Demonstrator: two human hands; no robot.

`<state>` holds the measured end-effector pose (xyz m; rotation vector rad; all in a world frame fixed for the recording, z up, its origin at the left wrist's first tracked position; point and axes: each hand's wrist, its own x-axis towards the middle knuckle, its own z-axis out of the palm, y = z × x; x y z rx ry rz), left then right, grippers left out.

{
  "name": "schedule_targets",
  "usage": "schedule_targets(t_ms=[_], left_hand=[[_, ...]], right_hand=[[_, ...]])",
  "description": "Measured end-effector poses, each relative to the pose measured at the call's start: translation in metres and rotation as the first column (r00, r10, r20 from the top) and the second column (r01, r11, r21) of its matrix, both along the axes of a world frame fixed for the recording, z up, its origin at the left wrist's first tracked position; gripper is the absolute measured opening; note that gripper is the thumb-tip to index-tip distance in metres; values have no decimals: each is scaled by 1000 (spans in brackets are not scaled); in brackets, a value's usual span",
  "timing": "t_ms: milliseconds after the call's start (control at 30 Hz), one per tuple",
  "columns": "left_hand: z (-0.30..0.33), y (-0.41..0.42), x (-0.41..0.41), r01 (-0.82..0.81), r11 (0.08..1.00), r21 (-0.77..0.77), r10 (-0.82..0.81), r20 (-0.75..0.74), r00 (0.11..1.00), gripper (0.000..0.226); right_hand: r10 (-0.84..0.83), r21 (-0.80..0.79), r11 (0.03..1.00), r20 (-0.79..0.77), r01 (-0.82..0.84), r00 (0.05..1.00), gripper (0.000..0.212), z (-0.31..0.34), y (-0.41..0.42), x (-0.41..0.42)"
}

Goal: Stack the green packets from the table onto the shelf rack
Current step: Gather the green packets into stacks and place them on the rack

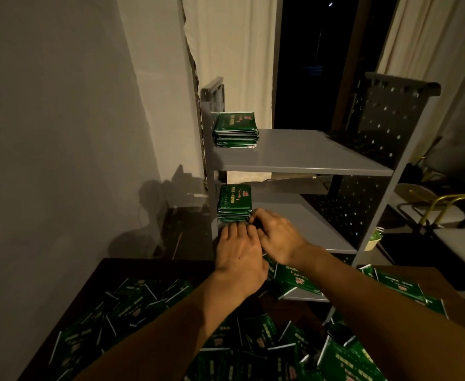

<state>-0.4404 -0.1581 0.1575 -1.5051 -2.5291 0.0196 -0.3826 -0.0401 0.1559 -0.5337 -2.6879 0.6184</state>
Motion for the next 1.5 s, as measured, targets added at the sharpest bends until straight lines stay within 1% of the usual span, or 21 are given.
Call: schedule_targets(t_ms=[100, 233, 333, 500, 567, 667, 767, 933, 1033, 1100, 1167, 1233, 1333, 1367, 1433, 1500], left_hand=[[1, 6, -5, 2, 1000, 13, -2, 29, 1000, 64], [2, 9, -11, 3, 1000, -8, -3, 72, 997, 69], [6, 4, -8, 24, 1000, 20, -25, 60, 998, 60], [9, -10, 0, 146, 983, 107, -154, 68, 986, 51], [12, -16, 2, 201, 970, 139, -212, 68, 975, 47], [14, -25, 6, 258, 944, 207, -281, 93, 955, 34], [14, -35, 13, 271, 936, 224, -310, 163, 937, 29], [-1, -53, 16, 297, 950, 96, -312, 259, 914, 25], [-20, -56, 20, 242, 969, 58, -248, 292, 924, 23], [-39, -54, 24, 203, 978, 41, -206, 298, 932, 26], [-61, -50, 24, 193, 981, 33, -193, 309, 931, 34], [-84, -45, 22, 189, 981, 39, -191, 296, 936, 41], [-114, -37, 13, 188, 980, 68, -200, 286, 937, 45], [-126, -36, 10, 190, 978, 88, -206, 255, 945, 46], [-135, -31, 3, 196, 971, 134, -222, 225, 949, 50], [-148, -27, -2, 181, 969, 168, -208, 160, 965, 54]], right_hand=[[0, -30, 1000, -13, 0, 1000, 10, 3, 4, -2], [0, 2, 1000, 30, 0, 1000, 14, 5, 4, -1], [-23, 32, 999, 28, 22, 999, 19, 7, 2, 8], [-102, 95, 989, -107, 112, 989, 20, 13, -6, 40], [-113, 107, 986, -126, 127, 986, 17, 16, -11, 54], [-159, 119, 978, -116, 172, 981, 11, 18, -20, 77], [-190, 154, 968, -73, 199, 979, 7, 12, -29, 97], [-186, 191, 968, 109, 164, 976, 8, -5, -35, 120], [-178, 152, 977, 199, 149, 964, 9, -23, -32, 128], [-153, 143, 982, 219, 124, 964, 12, -39, -27, 131], [-154, 134, 983, 212, 127, 965, 21, -56, -22, 129], [-167, 125, 982, 218, 142, 961, 36, -78, -19, 124], [-229, 140, 971, 299, 195, 926, 69, -110, -14, 112], [-254, 167, 963, 321, 210, 912, 81, -125, -14, 104], [-308, 180, 949, 341, 259, 888, 102, -134, -12, 93], [-360, 188, 931, 324, 313, 875, 115, -154, -10, 80]])
